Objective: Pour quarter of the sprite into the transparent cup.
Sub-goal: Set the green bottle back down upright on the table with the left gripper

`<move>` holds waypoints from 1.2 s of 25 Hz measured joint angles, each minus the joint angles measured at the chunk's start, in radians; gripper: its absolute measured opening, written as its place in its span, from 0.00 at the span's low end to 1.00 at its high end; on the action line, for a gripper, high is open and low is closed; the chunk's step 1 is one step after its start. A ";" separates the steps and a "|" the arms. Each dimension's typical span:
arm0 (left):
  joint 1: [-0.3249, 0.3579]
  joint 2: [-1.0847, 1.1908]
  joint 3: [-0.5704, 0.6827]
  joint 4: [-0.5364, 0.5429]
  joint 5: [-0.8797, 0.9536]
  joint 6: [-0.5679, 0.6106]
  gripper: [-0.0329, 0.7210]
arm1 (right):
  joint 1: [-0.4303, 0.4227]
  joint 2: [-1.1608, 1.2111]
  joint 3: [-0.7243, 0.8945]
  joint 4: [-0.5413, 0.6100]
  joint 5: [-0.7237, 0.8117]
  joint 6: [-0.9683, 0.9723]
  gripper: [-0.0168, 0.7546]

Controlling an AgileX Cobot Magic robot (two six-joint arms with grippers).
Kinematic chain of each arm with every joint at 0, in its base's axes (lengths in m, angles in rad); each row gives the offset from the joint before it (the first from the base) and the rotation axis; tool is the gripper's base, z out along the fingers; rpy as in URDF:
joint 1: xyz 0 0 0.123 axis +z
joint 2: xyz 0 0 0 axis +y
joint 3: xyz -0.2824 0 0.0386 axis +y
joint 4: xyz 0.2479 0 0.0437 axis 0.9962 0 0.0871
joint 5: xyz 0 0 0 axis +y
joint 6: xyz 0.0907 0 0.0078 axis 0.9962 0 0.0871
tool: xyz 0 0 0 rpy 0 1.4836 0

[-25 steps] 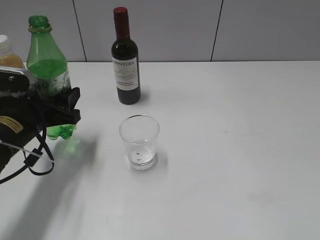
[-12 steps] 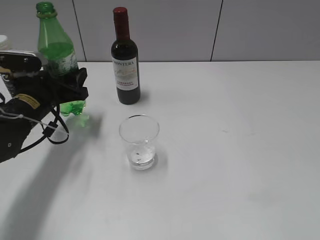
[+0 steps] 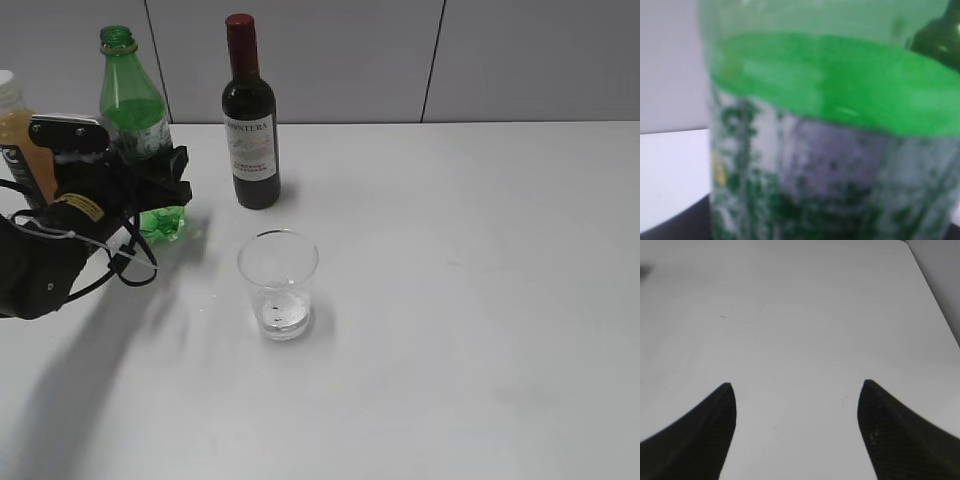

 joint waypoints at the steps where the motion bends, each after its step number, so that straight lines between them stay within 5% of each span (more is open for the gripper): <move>1: 0.003 0.000 0.000 0.003 0.000 0.000 0.65 | 0.000 0.000 0.000 0.000 0.000 0.000 0.78; 4: 0.011 0.000 0.000 0.020 0.000 0.000 0.67 | 0.000 0.000 0.000 0.000 0.000 0.000 0.78; 10: 0.014 -0.001 0.028 0.023 -0.040 0.000 0.88 | 0.000 0.000 0.000 0.000 0.000 0.000 0.78; 30: 0.014 -0.226 0.315 0.026 -0.045 0.000 0.87 | 0.000 0.000 0.000 0.000 0.000 0.001 0.78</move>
